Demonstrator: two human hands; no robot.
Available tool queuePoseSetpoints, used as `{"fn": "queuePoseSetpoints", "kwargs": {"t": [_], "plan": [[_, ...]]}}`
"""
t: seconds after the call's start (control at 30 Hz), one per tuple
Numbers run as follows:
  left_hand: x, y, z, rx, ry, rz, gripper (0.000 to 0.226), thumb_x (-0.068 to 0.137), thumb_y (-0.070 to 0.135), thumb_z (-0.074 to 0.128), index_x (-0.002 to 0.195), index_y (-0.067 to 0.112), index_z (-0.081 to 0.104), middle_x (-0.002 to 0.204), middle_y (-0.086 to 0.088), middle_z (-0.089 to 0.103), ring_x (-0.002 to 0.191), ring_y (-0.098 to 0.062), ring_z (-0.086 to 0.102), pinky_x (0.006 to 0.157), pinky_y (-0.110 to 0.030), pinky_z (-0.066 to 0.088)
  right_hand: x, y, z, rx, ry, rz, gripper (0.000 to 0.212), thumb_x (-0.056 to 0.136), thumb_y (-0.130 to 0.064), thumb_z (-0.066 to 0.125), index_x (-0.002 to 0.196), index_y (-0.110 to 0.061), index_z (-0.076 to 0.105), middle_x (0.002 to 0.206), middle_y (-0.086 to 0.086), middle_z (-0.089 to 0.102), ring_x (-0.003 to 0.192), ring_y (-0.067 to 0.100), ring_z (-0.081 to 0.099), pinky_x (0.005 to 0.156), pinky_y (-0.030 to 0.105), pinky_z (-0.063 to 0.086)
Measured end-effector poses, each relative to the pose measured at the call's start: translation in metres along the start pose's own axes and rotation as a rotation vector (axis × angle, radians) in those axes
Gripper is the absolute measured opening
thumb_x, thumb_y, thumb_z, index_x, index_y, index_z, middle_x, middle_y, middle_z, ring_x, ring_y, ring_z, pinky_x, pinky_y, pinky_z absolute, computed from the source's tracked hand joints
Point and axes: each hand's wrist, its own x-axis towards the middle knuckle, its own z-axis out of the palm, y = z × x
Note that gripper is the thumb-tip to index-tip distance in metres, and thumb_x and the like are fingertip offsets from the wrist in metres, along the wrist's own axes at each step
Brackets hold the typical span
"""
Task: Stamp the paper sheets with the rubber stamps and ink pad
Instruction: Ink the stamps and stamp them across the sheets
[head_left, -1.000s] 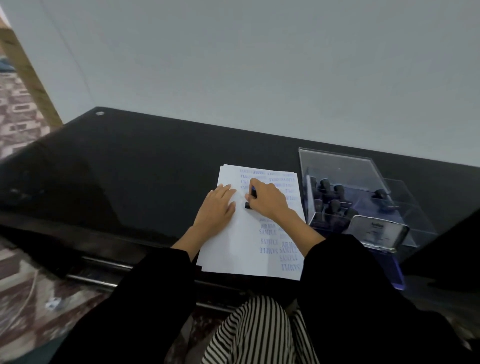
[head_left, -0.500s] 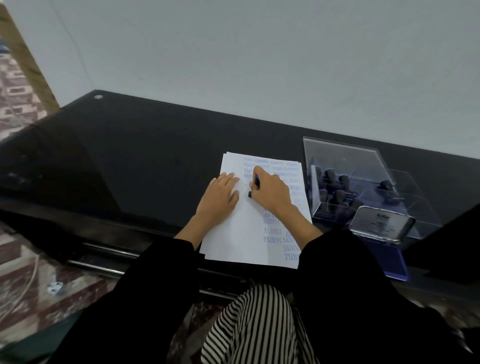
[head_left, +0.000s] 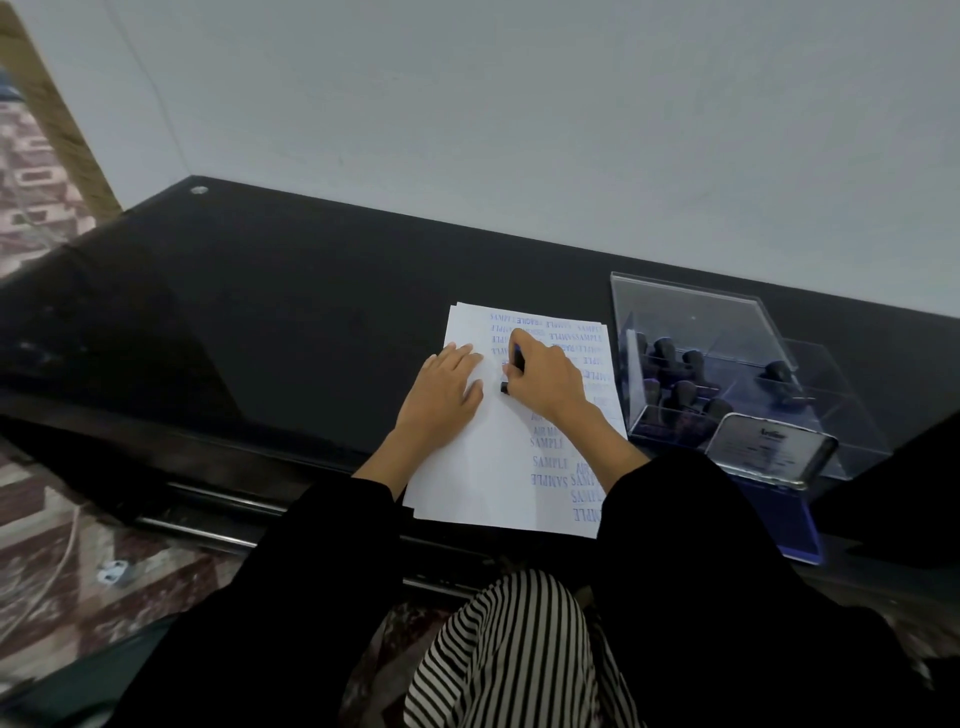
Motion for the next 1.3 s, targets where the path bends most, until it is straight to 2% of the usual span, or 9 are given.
{"fn": "queuePoseSetpoints", "kwargs": {"t": [0.3,0.37,0.6,0.87,0.97,1.13,1.23,1.3], "plan": [[0.000,0.000,0.000,-0.010,0.013,-0.001,0.045,0.098,0.021,0.037,0.142,0.009,0.035,0.151,-0.006,0.030,0.143,-0.020,0.020,0.116,-0.030,0.012,-0.021,0.001,0.007,-0.055,0.091,-0.067,0.015,0.097,-0.019,0.045,0.090,-0.016,0.032,0.074,0.003,0.050,0.050,0.008,0.033,0.044,0.018,0.022],[0.000,0.000,0.000,-0.006,0.012,-0.002,0.045,0.098,0.021,0.037,0.142,0.009,0.034,0.152,-0.006,0.030,0.144,-0.020,0.019,0.117,-0.030,0.011,-0.022,0.001,0.007,-0.060,0.094,-0.066,0.015,0.097,-0.020,0.045,0.090,-0.015,0.032,0.075,0.005,0.051,0.052,0.012,0.037,0.044,0.018,0.023],[0.001,-0.001,0.002,0.002,0.008,0.003,0.045,0.098,0.021,0.036,0.142,0.010,0.034,0.152,-0.005,0.030,0.143,-0.020,0.019,0.117,-0.031,0.012,-0.007,0.000,0.002,-0.029,0.021,-0.021,0.015,0.094,-0.018,0.049,0.087,-0.016,0.036,0.076,0.006,0.054,0.063,0.020,0.046,0.047,0.022,0.028],[0.002,-0.002,0.003,-0.001,0.020,0.005,0.045,0.098,0.021,0.037,0.142,0.010,0.035,0.152,-0.005,0.030,0.143,-0.019,0.019,0.117,-0.030,0.012,-0.002,-0.002,-0.007,-0.016,-0.071,-0.007,0.014,0.093,-0.017,0.050,0.088,-0.015,0.037,0.077,0.004,0.052,0.065,0.020,0.045,0.047,0.023,0.026],[0.001,-0.002,0.004,-0.006,0.039,0.008,0.044,0.097,0.021,0.039,0.140,0.009,0.038,0.150,-0.006,0.033,0.141,-0.020,0.024,0.116,-0.031,0.016,-0.004,-0.001,-0.007,-0.014,-0.070,-0.014,0.013,0.094,-0.019,0.049,0.090,-0.015,0.037,0.078,0.005,0.053,0.065,0.020,0.045,0.048,0.022,0.028],[0.000,0.001,0.000,-0.041,0.056,-0.032,0.042,0.095,0.023,0.045,0.134,0.010,0.044,0.141,-0.008,0.037,0.124,-0.023,0.043,0.104,-0.031,0.036,-0.009,-0.002,-0.008,-0.040,-0.076,-0.025,0.014,0.097,-0.022,0.045,0.092,-0.016,0.034,0.079,0.004,0.052,0.063,0.018,0.045,0.049,0.021,0.029],[-0.001,0.004,-0.003,-0.025,0.030,-0.039,0.043,0.095,0.024,0.045,0.135,0.010,0.043,0.141,-0.008,0.036,0.123,-0.023,0.042,0.104,-0.030,0.036,-0.014,-0.001,-0.013,-0.058,-0.092,-0.039,0.014,0.099,-0.026,0.041,0.093,-0.017,0.033,0.078,0.003,0.051,0.059,0.016,0.042,0.048,0.022,0.027],[0.001,0.007,-0.006,0.017,0.006,-0.034,0.043,0.094,0.023,0.045,0.135,0.009,0.043,0.141,-0.009,0.038,0.122,-0.024,0.044,0.103,-0.029,0.035,-0.019,0.005,-0.018,-0.011,-0.063,-0.025,0.015,0.100,-0.028,0.037,0.092,-0.016,0.032,0.076,0.002,0.052,0.062,0.020,0.044,0.051,0.027,0.029]]}}
